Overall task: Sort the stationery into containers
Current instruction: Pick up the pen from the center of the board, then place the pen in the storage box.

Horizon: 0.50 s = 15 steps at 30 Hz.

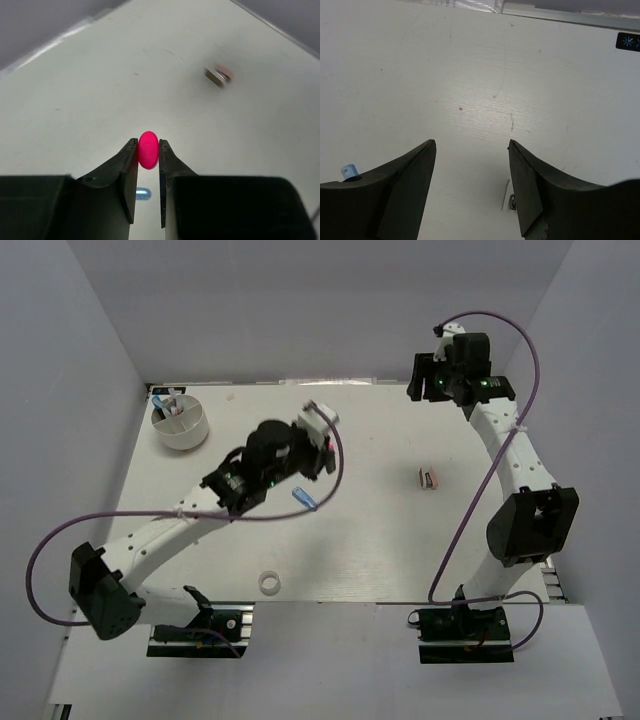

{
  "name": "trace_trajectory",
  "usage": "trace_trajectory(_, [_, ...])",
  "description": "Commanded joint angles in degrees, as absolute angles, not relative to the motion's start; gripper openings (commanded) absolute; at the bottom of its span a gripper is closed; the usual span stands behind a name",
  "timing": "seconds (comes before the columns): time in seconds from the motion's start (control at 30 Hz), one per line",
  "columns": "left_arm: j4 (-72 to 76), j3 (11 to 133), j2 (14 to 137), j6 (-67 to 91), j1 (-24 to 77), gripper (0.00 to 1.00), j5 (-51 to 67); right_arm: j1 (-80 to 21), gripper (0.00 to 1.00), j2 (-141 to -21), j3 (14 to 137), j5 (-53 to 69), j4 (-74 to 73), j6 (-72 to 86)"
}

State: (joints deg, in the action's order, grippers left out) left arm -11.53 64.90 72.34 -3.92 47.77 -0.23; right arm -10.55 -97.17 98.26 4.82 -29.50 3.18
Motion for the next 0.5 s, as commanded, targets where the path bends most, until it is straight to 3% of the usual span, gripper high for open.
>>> trace_trajectory(0.0, [-15.2, 72.7, 76.2, 11.6, 39.1, 0.0, -5.0, -7.5, 0.66, -97.9, 100.6, 8.7, -33.7, 2.3])
trace_trajectory(0.17, [-19.0, 82.3, 79.6, 19.5, 24.5, 0.0, -10.1, -6.2, 0.64, -97.3, 96.4, 12.5, -31.5, 2.7])
trace_trajectory(0.3, [-23.0, 88.6, 82.3, 22.2, 8.4, 0.0, -6.5, -5.2, 0.63, -97.8, 94.0, 14.8, -30.8, 2.7])
trace_trajectory(0.47, [-27.1, 93.2, 84.4, 22.2, -2.5, 0.0, -7.4, -4.6, 0.62, -99.0, 94.2, 16.1, -31.4, 2.8])
